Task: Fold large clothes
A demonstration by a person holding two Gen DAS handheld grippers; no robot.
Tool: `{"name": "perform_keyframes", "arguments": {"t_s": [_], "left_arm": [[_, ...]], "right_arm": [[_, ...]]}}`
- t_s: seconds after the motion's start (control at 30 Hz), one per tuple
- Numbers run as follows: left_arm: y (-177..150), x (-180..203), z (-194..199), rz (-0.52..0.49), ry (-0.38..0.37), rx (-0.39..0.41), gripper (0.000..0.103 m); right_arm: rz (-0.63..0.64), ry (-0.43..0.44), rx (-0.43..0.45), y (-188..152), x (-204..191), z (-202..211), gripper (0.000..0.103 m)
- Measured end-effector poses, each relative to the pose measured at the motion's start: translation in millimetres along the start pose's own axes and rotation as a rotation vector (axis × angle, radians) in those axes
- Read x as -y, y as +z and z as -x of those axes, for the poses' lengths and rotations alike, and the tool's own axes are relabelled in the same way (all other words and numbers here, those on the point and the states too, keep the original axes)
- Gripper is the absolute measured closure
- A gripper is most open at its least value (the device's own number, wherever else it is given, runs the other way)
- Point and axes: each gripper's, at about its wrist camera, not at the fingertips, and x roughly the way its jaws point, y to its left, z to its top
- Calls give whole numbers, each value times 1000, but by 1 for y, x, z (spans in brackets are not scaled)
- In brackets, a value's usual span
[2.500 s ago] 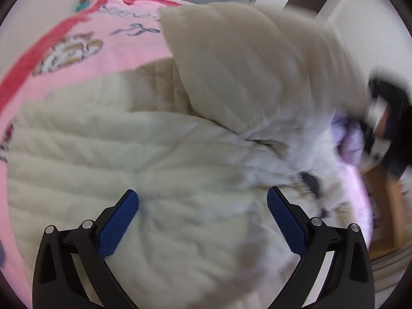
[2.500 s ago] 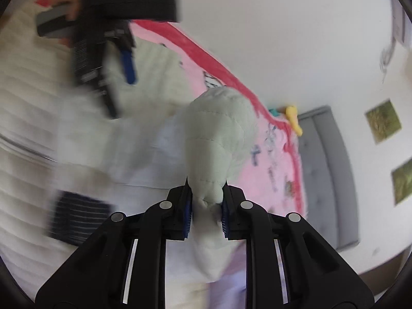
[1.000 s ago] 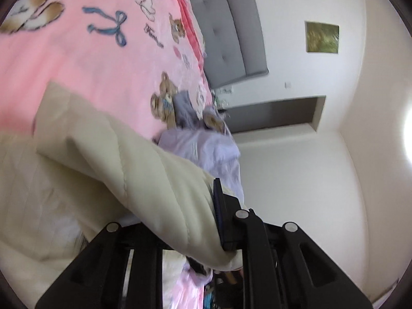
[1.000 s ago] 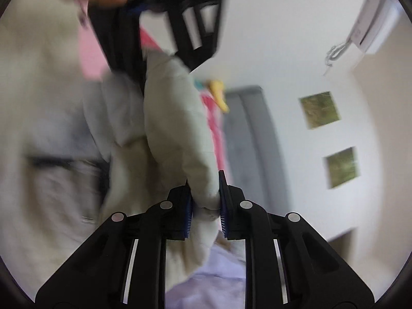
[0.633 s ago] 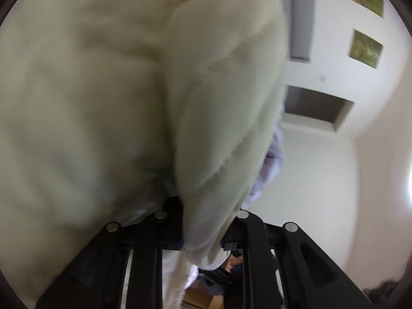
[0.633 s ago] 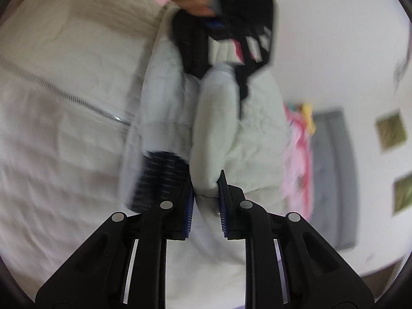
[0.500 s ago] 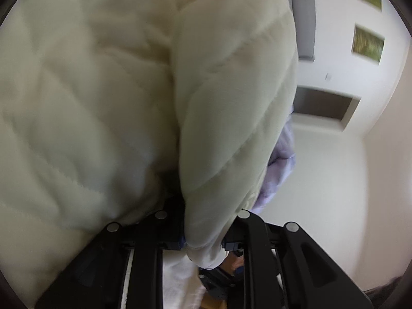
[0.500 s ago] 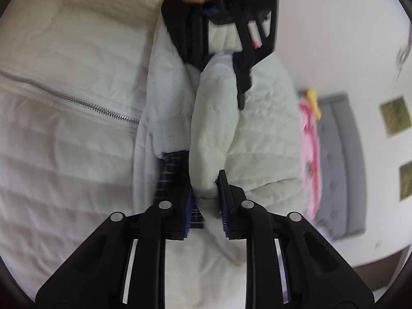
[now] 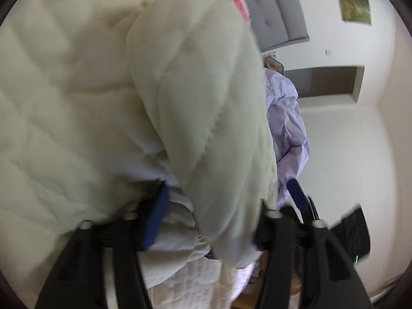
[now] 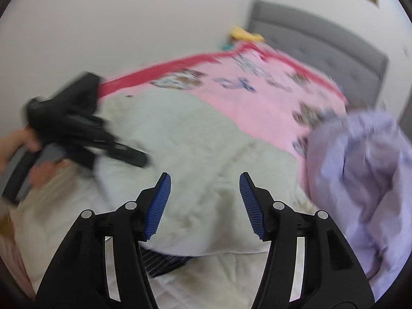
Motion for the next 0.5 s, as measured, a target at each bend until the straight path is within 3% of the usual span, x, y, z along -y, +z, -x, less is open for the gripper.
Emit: {"name": "perform_keyframes", "arguments": {"t_s": [0.07,0.27,0.3,0.43,0.5], "left_arm": [[2,8,2,-58,27,11,29],[-5,15,-3,-192,89,-10,29],[-19,8,-8,-207,95,-13,29],[-29,20,-23,-294,133,-24,29],[-34,5,-34,-330,159,-39,29]], "right_arm": [[-73,-19,-22,-3,10,-13,47],[-147,-2,-137,-43,11,-48,44],[-153,4,-155,-51,9,-51,43],[-205,21,-203,-74,6,-63,41],[-190,2,-202,-75,2,-67,40]]}}
